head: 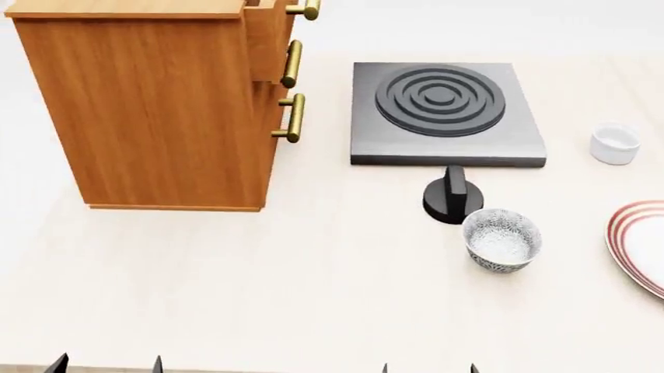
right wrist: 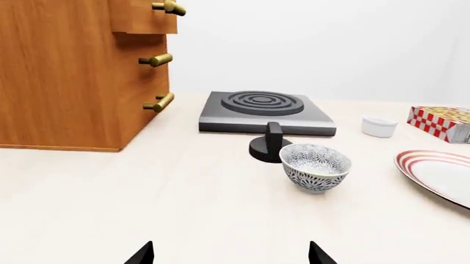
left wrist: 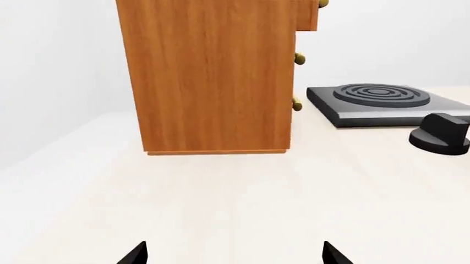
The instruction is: Pick the akita bowl on the wooden cabinet and place it on the plate.
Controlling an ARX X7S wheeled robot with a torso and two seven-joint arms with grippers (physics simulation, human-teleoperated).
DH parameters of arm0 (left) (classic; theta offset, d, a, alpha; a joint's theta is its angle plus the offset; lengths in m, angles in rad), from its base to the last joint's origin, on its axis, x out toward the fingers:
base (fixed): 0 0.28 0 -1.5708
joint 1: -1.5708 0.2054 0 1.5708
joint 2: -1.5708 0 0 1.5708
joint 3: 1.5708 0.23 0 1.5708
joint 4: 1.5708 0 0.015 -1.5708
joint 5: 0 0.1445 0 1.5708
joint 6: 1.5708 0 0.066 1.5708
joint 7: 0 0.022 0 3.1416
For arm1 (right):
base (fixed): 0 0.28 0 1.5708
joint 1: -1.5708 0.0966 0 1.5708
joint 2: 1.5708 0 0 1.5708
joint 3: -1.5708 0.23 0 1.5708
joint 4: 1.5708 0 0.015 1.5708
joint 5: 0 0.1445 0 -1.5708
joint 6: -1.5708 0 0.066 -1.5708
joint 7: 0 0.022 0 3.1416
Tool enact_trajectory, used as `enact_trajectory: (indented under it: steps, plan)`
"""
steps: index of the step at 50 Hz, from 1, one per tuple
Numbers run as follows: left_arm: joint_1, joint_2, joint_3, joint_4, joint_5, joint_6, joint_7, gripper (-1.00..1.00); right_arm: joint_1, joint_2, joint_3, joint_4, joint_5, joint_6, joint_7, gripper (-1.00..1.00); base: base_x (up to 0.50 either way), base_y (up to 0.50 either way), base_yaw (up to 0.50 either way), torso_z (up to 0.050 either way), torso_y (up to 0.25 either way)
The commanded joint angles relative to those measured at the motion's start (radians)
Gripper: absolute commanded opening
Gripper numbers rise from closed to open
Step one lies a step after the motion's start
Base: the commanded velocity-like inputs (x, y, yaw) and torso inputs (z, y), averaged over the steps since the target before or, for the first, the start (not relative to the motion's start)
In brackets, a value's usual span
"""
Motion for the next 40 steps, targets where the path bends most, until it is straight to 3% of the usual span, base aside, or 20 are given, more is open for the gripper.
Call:
enact_trajectory:
  steps: [1,40]
  plan:
    - [0.006,0.014,-0.013,0.013,0.005,-0.003,0.015,1.00,0.001,-0.010,0.019,0.000,-0.001,0.002,-0.019,1.00,0.00,0.00,0.00,0.000,0.000]
    - [-0.006,0.000,0.015,0.009,0.034,-0.028,-0.051,1.00,0.004,0.006,-0.005,0.002,0.006,-0.009,0.006,1.00,0.00,0.05,0.00,0.000,0.000]
